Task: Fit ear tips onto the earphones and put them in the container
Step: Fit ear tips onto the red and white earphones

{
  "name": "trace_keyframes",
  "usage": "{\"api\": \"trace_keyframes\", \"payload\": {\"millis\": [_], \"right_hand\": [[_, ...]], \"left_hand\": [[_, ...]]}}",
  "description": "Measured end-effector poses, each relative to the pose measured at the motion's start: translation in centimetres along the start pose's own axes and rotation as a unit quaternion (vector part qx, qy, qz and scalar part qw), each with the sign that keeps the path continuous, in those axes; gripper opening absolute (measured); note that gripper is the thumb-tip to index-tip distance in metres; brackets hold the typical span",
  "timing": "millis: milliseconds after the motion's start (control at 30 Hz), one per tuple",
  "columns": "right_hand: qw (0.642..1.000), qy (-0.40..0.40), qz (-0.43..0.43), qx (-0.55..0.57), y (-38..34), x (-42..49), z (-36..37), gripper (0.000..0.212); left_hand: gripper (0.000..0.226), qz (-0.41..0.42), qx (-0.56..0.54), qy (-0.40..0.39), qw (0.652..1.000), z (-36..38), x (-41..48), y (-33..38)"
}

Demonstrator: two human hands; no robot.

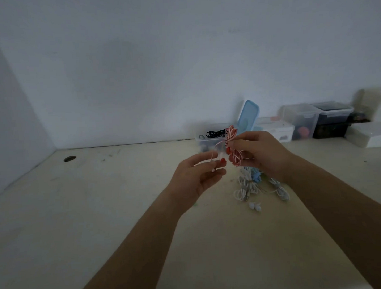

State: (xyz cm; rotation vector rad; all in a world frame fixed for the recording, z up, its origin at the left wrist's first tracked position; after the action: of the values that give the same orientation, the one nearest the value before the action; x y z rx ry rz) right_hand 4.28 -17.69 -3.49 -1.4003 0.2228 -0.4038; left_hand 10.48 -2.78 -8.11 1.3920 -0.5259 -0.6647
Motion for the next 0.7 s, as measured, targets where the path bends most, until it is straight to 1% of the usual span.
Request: {"api": "trace_keyframes", "payload": {"millis": [100,200,300,400,500,600,700], "right_hand": [[0.999,-0.002,0.001,-0.038,0.8,-0.2,0.4,0.02],[0.993,-0.03,0.022,-0.111,2.3,-0.8,1.1,0.029],[0.972,-0.047,0.048,-0.225,4.0,-1.3,1.4,0.031],[0.946,-0.031,0.051,-0.32,5.1,-1.4,1.2,0.029],[0.93,-0.022,0.065,-0.361,5.9,-1.7,0.7,0.029],[0.929,-0.022,0.08,-0.361,6.4,-2.0,0.3,0.028],[0.921,-0.014,0.073,-0.383,6.5,-1.9,-0.1,0.029]], "left_hand": [[0.02,-0.002,0.021,0.022,1.0,-2.2,-1.1,-0.4],[0.018,-0.02,0.071,0.031,0.997,-3.6,-2.4,-1.3],[0.017,-0.063,0.062,0.026,0.996,-4.4,-3.2,-2.4],[0.02,-0.09,0.059,0.027,0.994,-4.9,-3.6,-3.1],[0.024,-0.091,0.06,0.025,0.994,-5.0,-3.7,-3.3],[0.02,-0.076,0.078,0.028,0.994,-4.7,-3.4,-3.0],[0.019,-0.06,0.093,0.046,0.993,-4.8,-2.6,-2.6]]}}
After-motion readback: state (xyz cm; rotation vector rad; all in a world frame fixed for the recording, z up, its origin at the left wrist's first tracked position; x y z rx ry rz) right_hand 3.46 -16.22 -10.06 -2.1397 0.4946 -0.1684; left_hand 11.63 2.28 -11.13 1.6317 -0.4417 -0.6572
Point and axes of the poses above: each hand's wrist, its own x-axis towards the middle knuckle, its own z-axis out of the palm, y = z × x, the point moved 8 cm from there along x, towards the middle knuckle, and after that the axes turned 15 degrees about x, right-handed, at the moved point
